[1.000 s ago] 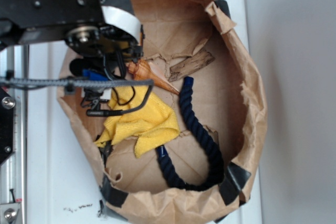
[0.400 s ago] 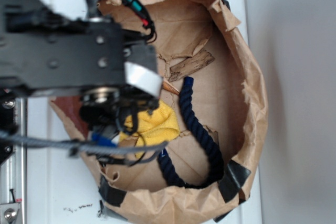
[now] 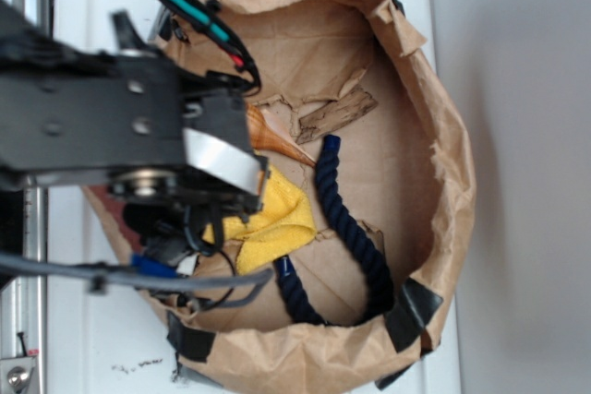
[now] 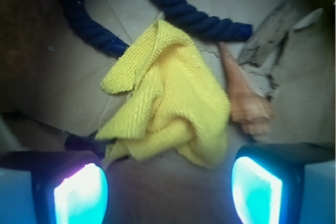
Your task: Grab the yellow cloth.
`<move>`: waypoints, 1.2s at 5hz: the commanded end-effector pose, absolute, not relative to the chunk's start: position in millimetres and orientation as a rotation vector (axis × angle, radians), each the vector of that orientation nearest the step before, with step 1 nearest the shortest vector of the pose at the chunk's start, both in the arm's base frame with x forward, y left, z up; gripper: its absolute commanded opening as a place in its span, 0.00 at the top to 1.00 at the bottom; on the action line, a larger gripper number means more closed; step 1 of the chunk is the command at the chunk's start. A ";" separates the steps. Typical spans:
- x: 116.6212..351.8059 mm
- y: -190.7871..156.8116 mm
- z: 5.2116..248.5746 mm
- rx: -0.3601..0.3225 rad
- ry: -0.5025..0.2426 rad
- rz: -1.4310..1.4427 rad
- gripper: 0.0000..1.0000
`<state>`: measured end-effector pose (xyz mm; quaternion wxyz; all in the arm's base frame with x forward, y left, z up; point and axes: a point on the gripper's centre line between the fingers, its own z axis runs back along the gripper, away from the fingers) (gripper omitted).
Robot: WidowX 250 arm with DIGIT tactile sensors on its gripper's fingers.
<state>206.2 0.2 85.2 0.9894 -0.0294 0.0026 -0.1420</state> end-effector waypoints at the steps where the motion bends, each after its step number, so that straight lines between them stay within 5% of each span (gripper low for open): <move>1: 214.9 15.9 95.9 -0.088 -0.027 -0.281 0.00; 6: 215.6 7.2 94.0 -0.050 -0.037 -0.253 0.00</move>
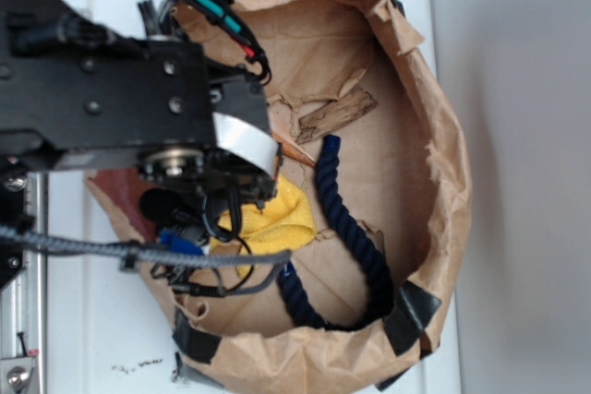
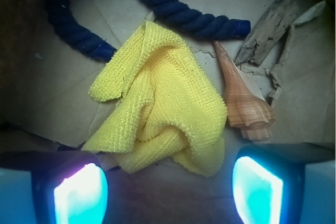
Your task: Grab the yellow cloth.
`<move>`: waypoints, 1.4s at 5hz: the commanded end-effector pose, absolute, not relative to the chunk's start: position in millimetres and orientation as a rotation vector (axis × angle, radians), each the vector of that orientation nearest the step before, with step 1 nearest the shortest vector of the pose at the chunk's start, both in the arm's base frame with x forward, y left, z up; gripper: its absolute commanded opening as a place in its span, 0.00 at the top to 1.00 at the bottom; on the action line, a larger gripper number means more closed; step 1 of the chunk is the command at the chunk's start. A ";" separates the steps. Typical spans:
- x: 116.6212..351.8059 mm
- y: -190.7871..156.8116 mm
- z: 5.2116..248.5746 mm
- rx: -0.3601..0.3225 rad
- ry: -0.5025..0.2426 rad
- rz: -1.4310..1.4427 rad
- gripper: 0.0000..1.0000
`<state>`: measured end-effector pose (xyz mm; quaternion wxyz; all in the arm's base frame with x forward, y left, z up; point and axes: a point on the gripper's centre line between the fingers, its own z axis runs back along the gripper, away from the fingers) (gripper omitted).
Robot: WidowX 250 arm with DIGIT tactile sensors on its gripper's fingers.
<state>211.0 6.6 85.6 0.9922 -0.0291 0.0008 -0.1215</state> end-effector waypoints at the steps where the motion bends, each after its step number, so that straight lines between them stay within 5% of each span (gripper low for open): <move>1: 215.6 7.2 94.0 -0.050 -0.037 -0.253 0.00; 4: 237.0 -5.5 71.9 -0.076 -0.085 -0.290 0.00; 7: 263.6 -34.2 12.4 -0.036 -0.024 -0.333 0.00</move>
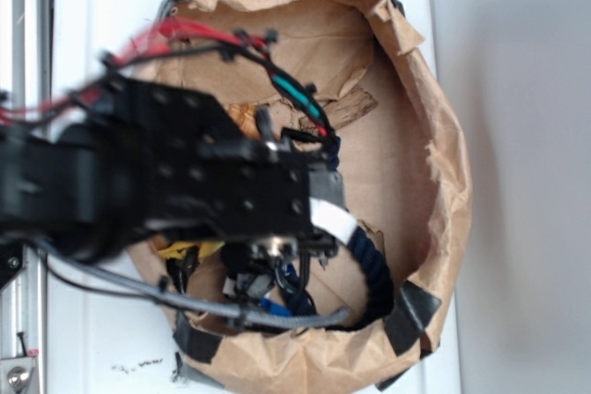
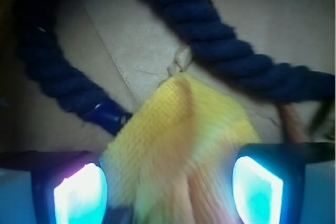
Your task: Grab the yellow cloth.
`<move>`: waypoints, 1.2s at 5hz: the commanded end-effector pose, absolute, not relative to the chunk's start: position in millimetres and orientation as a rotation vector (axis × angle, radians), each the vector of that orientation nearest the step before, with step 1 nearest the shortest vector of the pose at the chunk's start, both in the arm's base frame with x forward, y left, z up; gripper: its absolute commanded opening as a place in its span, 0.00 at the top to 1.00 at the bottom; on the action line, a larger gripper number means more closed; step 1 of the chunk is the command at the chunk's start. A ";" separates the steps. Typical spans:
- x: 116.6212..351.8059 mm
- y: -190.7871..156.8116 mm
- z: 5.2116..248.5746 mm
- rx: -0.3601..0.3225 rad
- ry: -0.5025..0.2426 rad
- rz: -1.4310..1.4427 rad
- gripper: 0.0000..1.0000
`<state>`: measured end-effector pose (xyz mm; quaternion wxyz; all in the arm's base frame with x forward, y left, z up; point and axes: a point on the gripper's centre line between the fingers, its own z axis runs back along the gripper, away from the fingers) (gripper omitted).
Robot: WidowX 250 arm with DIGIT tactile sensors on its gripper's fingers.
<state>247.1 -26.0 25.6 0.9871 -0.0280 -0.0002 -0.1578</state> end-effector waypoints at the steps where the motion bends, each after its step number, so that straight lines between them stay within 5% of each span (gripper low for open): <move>1: 266.0 -34.4 6.7 -0.026 -0.023 -0.307 1.00; 4: 248.0 -27.9 34.7 -0.056 -0.060 -0.308 1.00; 6: 237.4 -13.3 115.5 -0.147 -0.082 -0.247 1.00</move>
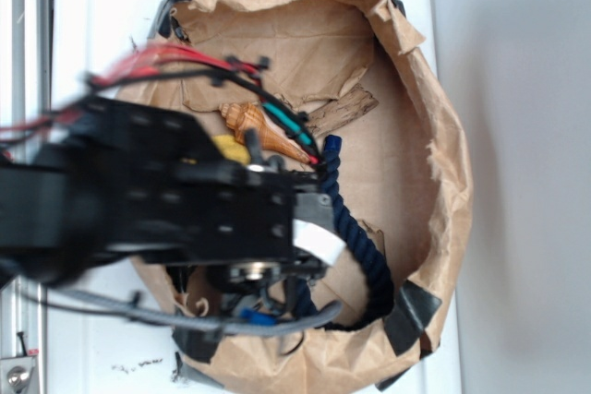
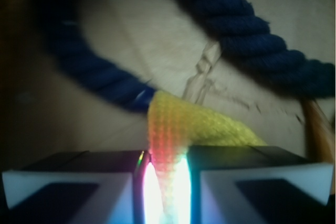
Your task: Grab the yellow cloth.
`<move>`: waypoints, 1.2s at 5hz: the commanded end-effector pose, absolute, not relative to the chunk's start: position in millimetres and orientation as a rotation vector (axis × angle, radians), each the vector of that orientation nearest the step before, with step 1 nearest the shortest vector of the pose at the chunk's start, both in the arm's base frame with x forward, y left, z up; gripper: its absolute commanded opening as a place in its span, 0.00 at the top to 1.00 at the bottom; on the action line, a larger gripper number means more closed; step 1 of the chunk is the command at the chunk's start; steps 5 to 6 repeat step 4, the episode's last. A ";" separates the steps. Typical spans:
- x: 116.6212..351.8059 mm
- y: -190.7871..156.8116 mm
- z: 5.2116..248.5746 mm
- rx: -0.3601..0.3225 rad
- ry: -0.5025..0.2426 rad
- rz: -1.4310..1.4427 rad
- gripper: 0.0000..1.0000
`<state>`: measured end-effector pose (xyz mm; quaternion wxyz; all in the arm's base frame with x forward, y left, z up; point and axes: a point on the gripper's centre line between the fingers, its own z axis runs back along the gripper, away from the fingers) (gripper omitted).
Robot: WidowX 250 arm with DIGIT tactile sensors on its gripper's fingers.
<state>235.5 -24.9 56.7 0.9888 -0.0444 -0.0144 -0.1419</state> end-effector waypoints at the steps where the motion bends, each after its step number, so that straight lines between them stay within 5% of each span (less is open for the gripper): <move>1: 239.1 -8.8 142.0 -0.167 -0.096 -0.224 1.00; 3: 247.4 0.8 169.8 -0.148 -0.122 -0.133 1.00; 4: 245.4 -3.5 165.3 -0.072 -0.131 -0.124 1.00; 6: 245.4 -3.5 165.3 -0.072 -0.131 -0.124 1.00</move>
